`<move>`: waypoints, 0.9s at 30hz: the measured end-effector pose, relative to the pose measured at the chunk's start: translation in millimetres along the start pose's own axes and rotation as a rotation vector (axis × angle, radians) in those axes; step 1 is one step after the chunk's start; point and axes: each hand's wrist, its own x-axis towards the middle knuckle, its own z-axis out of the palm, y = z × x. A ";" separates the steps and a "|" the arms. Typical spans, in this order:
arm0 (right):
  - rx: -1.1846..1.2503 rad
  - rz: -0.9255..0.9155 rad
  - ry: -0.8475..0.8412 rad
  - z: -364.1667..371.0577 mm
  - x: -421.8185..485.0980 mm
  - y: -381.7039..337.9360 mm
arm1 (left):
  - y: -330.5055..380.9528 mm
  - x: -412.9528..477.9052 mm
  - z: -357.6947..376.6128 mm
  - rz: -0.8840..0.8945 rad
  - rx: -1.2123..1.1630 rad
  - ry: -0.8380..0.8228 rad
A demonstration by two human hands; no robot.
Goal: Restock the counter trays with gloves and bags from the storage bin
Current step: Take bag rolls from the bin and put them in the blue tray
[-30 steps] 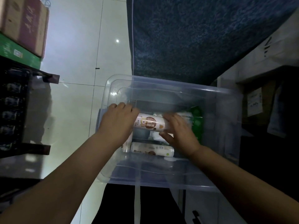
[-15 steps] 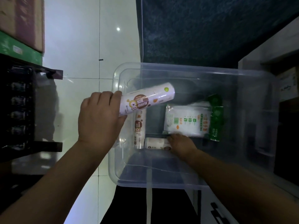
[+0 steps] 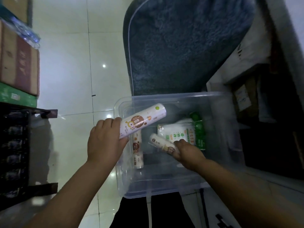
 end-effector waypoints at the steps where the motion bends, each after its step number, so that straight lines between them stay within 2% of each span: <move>1: 0.040 0.019 0.035 -9.0 -11.4 -1.9 | 3.9 -2.7 -7.9 0.019 0.000 0.015; 6: 0.198 0.147 0.176 -49.1 -74.8 -12.7 | 36.2 -11.1 -49.6 0.105 -0.043 0.068; 10: 0.393 0.250 0.325 -77.3 -134.2 -15.0 | 77.7 -17.3 -76.1 0.233 -0.110 0.113; 14: 0.476 0.348 0.434 -93.5 -201.9 -3.4 | 126.4 -32.3 -93.1 0.379 -0.174 0.146; 22: 0.507 0.559 0.647 -97.3 -361.2 24.8 | 249.3 -89.3 -113.5 0.675 -0.351 0.132; 27: 0.374 0.708 0.782 -70.4 -474.6 43.9 | 330.4 -155.4 -114.7 0.855 -0.409 0.104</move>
